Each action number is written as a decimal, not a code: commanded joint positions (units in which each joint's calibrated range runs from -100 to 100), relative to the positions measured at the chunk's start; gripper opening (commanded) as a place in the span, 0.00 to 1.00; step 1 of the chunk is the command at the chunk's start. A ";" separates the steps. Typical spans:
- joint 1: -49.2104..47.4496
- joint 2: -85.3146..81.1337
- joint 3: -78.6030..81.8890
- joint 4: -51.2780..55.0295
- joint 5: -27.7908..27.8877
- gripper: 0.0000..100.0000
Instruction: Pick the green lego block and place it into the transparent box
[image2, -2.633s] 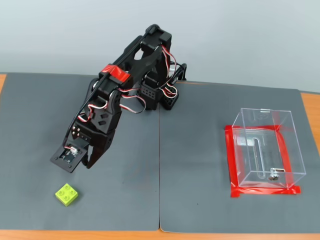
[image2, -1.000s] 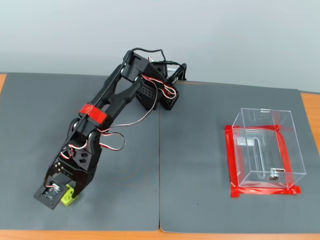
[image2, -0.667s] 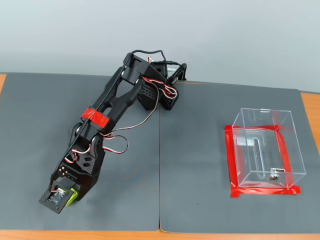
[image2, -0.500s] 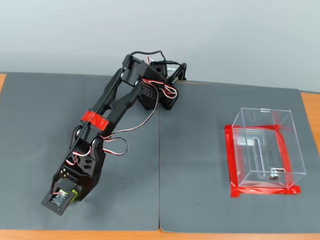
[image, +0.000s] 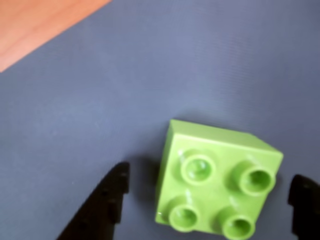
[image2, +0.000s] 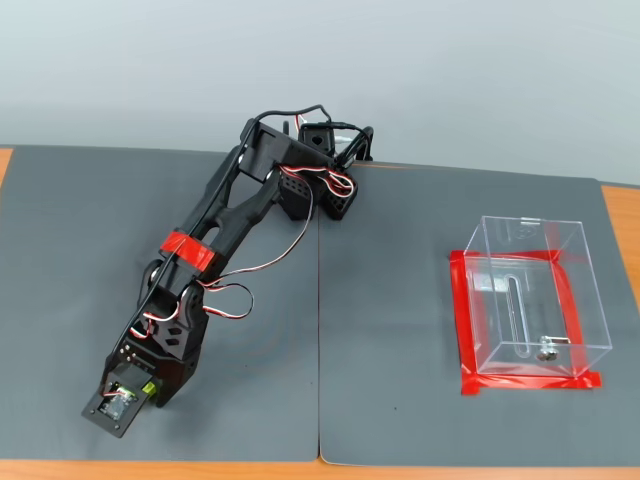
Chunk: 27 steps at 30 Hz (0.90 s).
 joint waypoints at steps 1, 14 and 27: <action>0.28 -1.06 -3.01 -0.39 -0.03 0.35; 0.28 -1.39 -2.56 0.13 0.38 0.28; 0.28 -1.56 -2.29 0.13 0.28 0.13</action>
